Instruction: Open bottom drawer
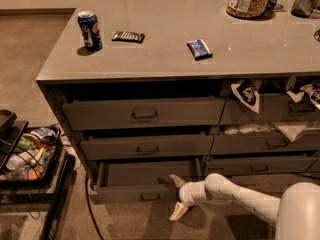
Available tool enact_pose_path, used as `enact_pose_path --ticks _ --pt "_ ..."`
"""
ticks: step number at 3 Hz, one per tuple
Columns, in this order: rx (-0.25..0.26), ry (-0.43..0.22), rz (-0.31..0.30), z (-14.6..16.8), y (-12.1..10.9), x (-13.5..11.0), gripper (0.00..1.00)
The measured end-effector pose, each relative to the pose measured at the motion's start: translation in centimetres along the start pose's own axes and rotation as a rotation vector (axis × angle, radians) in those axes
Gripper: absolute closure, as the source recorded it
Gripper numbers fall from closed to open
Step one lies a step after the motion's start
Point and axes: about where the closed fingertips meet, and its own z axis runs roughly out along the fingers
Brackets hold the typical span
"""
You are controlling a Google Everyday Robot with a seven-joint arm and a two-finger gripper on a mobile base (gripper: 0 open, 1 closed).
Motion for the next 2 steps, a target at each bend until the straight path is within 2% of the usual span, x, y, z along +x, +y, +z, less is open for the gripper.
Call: enact_pose_path --ticks 1,2 --pt "0.057 0.033 -0.08 -0.4 -2.3 -1.0 0.0" --pt "0.11 0.038 -0.134 0.1 -4.6 -1.2 0.0"
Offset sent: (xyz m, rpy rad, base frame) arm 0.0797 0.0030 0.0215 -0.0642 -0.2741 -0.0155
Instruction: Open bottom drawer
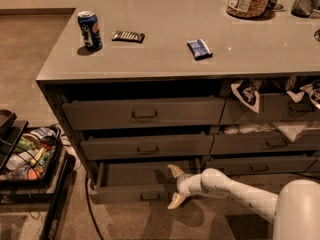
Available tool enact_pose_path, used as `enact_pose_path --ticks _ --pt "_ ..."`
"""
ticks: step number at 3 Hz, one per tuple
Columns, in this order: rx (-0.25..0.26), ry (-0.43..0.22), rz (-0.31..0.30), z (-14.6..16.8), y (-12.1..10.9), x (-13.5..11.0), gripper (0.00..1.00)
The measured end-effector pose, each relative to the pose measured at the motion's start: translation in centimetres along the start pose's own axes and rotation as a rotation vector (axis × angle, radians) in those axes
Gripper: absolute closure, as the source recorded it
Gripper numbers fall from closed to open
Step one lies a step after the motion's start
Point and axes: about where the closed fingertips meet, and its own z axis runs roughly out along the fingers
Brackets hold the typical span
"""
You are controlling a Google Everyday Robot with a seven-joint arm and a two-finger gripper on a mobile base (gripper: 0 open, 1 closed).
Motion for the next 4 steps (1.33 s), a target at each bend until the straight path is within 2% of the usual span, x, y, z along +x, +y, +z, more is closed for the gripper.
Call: enact_pose_path --ticks 1,2,4 --pt "0.068 0.014 -0.009 0.58 -1.71 1.22 0.0" --pt "0.07 0.015 -0.009 0.6 -1.78 1.27 0.19" --pt "0.07 0.015 -0.009 0.61 -1.78 1.26 0.65"
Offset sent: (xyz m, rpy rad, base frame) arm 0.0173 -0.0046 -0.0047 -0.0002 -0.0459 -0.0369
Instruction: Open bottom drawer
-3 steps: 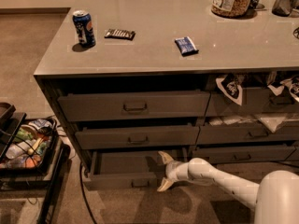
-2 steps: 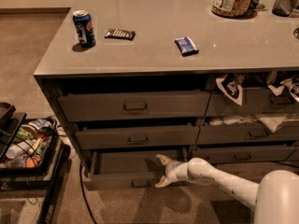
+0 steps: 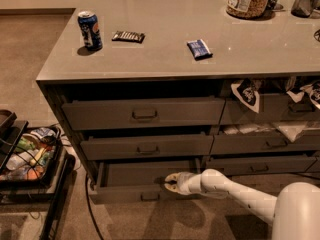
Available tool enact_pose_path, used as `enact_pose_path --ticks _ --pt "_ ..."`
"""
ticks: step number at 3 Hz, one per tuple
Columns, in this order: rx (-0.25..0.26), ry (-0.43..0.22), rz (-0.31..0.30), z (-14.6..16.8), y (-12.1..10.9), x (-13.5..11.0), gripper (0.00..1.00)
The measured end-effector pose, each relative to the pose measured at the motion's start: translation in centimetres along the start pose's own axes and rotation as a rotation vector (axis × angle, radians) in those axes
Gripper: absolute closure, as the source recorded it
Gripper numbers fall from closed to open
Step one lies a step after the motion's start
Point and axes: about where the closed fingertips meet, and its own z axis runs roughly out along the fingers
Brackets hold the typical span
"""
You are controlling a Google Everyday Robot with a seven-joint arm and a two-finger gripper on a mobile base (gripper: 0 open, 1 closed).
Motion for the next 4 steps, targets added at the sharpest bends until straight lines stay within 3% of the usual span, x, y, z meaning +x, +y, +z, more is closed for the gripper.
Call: enact_pose_path --ticks 1,2,4 --pt "0.0 0.0 0.0 0.0 0.0 0.0 0.89" --pt "0.008 0.001 -0.01 0.6 -0.3 0.7 1.0" --pt "0.023 0.005 -0.048 2.1 -1.8 3.1 1.0"
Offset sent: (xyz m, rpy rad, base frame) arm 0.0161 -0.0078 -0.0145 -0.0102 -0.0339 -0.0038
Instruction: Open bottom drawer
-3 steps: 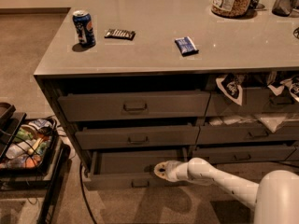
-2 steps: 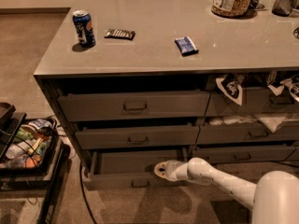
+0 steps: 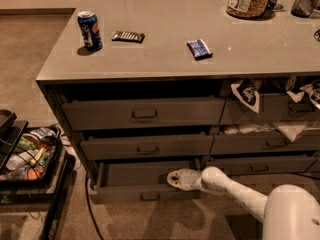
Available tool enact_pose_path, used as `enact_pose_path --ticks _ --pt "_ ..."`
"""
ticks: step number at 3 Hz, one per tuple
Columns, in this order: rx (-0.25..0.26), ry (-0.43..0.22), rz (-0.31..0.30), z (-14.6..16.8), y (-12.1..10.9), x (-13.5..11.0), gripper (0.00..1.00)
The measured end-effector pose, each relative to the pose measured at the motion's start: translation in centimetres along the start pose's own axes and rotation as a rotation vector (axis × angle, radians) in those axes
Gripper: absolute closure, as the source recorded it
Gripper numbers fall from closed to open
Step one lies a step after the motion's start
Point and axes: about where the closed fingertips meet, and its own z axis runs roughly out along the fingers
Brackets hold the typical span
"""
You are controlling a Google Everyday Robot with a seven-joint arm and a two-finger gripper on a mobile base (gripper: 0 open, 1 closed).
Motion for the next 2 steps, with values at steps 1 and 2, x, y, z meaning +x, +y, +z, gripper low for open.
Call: enact_pose_path --ticks 1,2 --pt "0.014 0.01 -0.028 0.6 -1.9 1.0 1.0" --pt "0.016 0.016 -0.034 1.9 -2.5 2.4 1.0"
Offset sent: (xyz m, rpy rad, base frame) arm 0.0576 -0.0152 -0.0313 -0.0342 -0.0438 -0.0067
